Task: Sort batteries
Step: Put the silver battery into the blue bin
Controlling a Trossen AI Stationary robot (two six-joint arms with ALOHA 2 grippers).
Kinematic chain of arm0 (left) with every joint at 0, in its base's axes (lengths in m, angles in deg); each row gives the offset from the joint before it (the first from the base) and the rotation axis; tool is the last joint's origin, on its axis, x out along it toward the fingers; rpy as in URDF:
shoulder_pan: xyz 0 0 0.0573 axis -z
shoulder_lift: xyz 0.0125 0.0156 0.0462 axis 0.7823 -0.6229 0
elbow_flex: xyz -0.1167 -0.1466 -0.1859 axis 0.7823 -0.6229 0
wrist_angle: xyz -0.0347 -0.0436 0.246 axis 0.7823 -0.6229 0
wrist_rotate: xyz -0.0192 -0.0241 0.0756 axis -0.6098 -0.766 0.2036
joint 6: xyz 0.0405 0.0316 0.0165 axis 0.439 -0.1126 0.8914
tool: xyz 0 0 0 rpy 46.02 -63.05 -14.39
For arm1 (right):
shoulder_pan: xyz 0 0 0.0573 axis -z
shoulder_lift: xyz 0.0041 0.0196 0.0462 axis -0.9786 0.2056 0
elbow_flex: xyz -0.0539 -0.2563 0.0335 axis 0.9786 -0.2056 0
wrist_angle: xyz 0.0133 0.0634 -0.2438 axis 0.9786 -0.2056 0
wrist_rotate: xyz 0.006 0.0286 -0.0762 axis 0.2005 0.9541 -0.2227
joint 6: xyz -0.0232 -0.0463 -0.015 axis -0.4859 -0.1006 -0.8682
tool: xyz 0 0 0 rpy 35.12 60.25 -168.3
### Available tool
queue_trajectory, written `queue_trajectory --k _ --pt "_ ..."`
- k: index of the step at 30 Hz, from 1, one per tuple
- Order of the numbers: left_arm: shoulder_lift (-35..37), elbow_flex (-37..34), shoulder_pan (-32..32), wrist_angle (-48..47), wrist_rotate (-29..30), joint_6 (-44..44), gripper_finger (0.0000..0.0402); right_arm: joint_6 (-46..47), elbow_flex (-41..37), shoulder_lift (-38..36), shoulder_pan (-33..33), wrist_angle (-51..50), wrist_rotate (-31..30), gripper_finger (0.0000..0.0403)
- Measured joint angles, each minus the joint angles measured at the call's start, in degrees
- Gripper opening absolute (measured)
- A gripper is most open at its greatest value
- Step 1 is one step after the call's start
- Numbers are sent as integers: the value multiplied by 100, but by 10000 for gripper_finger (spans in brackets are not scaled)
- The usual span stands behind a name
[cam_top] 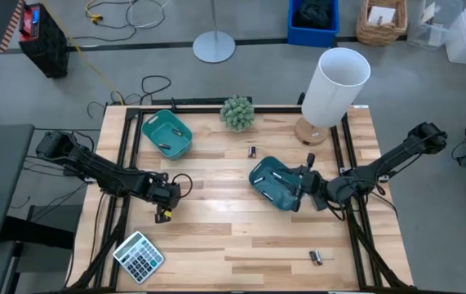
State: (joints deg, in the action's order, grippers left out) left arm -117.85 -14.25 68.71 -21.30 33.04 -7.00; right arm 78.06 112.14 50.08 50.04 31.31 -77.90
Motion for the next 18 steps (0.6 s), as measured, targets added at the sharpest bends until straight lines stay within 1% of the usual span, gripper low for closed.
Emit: queue_trajectory --k 8,11,12,18 --pt "-7 -10 -57 40 9 91 77 -20 0 2 2 -2 0 150" --pt "-7 -15 -79 89 -35 216 46 -42 -1 2 7 -2 0 150" --pt "-4 -13 -79 99 -35 270 41 -46 0 0 7 -2 0 150" --pt "-29 143 -79 112 -56 548 41 -63 0 2 7 -4 0 150"
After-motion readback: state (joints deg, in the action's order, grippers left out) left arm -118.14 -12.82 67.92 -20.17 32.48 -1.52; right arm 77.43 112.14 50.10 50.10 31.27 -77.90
